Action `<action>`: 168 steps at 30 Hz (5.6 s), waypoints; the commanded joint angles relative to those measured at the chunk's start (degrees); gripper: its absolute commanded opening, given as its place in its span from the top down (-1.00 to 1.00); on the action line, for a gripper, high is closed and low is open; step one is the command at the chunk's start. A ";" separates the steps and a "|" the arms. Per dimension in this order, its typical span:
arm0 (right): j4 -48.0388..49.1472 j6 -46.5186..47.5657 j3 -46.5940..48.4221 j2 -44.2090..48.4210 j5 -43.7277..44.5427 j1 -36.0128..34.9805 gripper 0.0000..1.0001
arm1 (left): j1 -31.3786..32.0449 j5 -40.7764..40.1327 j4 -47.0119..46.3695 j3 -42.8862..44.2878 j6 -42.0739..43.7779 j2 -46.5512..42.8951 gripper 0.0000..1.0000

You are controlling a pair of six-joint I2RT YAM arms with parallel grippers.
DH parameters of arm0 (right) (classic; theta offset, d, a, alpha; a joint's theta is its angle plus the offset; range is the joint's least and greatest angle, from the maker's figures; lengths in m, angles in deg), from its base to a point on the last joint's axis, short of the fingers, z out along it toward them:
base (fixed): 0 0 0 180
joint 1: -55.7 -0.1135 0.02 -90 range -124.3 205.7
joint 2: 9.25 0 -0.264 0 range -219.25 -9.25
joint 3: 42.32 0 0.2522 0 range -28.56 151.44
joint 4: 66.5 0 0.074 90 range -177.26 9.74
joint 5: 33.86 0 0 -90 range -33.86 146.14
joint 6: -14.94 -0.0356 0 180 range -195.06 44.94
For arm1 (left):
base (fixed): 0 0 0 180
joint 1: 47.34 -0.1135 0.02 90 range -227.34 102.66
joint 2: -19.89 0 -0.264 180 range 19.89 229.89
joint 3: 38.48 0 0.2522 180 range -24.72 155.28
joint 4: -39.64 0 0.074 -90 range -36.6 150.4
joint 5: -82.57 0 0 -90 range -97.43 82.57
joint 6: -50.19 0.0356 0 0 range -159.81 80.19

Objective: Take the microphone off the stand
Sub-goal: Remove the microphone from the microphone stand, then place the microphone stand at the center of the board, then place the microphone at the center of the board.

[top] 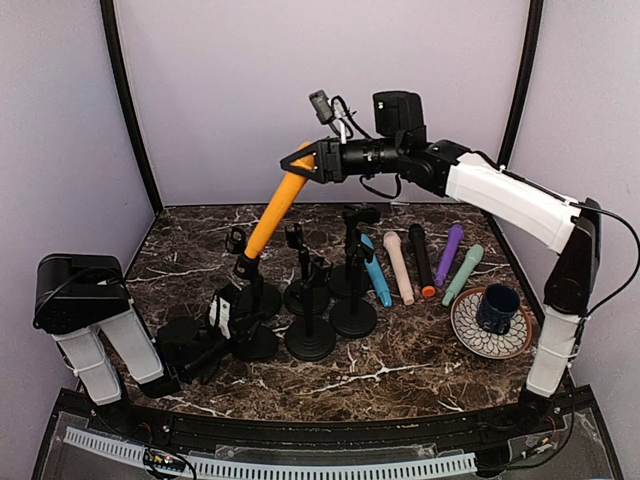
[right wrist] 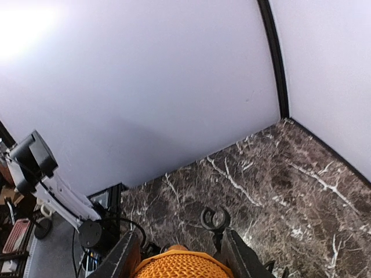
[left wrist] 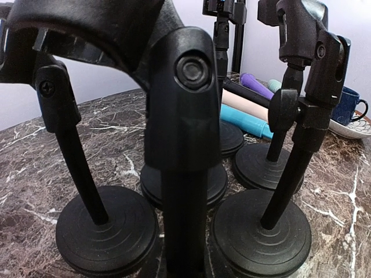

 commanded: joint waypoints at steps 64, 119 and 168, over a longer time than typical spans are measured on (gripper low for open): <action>-9.43 -1.11 -26.18 31.53 51.75 18.42 0.61 | -0.43 -5.53 50.26 2.06 -5.50 -29.86 -0.45; -27.13 3.19 -11.31 -0.13 48.88 16.10 0.40 | -32.70 41.10 107.55 57.68 -5.64 -34.34 -0.71; -2.24 -1.06 -20.82 1.54 38.15 23.46 -0.87 | -47.64 27.64 80.29 33.43 -10.63 -30.82 -0.73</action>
